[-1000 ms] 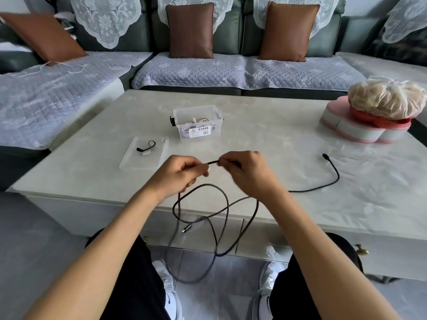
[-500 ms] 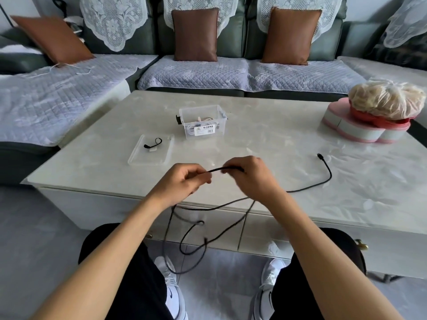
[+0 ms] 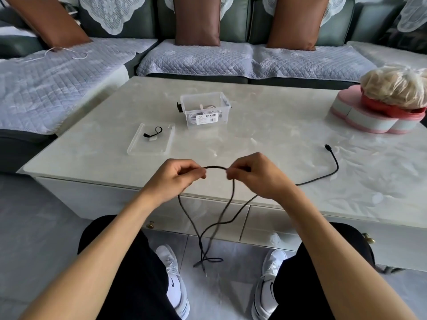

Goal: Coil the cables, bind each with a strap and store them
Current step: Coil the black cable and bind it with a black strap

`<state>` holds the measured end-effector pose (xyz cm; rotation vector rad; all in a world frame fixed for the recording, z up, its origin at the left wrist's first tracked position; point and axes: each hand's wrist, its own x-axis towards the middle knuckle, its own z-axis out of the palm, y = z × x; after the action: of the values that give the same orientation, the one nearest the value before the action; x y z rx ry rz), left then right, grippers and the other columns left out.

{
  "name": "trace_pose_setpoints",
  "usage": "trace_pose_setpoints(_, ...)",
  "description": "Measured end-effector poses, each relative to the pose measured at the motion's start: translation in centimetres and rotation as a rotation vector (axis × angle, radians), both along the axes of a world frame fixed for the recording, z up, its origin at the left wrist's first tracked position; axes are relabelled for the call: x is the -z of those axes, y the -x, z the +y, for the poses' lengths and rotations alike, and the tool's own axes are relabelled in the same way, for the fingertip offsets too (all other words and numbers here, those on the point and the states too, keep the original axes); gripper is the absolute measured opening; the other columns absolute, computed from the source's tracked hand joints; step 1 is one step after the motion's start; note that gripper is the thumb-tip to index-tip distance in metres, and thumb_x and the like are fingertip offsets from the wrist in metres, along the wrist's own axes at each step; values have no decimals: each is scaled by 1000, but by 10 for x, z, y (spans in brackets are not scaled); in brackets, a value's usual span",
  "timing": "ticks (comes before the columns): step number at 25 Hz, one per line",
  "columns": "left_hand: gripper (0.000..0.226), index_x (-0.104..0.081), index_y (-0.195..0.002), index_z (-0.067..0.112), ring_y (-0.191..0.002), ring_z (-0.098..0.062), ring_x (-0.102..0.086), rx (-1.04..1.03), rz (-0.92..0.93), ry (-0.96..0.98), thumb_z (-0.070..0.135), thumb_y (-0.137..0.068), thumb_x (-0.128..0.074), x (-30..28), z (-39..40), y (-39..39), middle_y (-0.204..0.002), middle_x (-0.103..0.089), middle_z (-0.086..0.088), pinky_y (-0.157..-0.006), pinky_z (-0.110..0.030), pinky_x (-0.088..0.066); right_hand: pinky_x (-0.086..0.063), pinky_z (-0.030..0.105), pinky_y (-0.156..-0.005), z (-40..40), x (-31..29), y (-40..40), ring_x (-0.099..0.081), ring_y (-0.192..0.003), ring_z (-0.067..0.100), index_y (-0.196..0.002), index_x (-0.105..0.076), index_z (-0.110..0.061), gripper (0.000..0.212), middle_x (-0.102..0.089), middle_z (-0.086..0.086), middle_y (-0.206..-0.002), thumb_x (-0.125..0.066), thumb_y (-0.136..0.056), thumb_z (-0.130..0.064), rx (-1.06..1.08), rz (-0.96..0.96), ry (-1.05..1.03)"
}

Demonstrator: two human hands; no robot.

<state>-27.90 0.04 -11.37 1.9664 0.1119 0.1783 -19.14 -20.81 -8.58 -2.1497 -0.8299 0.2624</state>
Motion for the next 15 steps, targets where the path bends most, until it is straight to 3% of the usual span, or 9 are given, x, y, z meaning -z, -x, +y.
trace_pose_setpoints(4,23,-74,-76,24,-49,-12,-29,-133,50,35,22,-95,-62,16,24,9,-50,-34,7,-52,-28,-24,-30,22,-48,-20,10,-16,-38,-40,5,-63,-62,-14,24,-43,-12,-39,-59,-87,-16,282,65,-39)
trace_pose_setpoints(8,18,-73,-85,16,-49,-10,-31,-13,-43,14,23,-95,-61,-7,1,-10,-51,-37,7,-47,-22,-26,-45,21,-58,8,6,-8,-56,-56,9,-81,-68,-16,23,-64,-6,-65,-59,-94,-32,20,193,-63)
trace_pose_setpoints(11,18,-74,-84,16,-51,-13,-34,83,-18,-71,28,-93,-64,-15,-3,-21,-52,-39,1,-48,-22,-28,-32,25,-46,18,4,-14,-36,-46,18,-71,-62,-12,36,-40,11,-58,-52,-100,-30,35,283,-222)
trace_pose_setpoints(15,23,-72,-79,14,-49,-12,-27,-172,50,68,26,-95,-61,3,41,-18,-54,-34,2,-47,-24,-23,-23,25,-46,4,10,-40,-26,-47,16,-63,-55,-15,40,-33,2,-54,-50,-100,-30,318,336,-360)
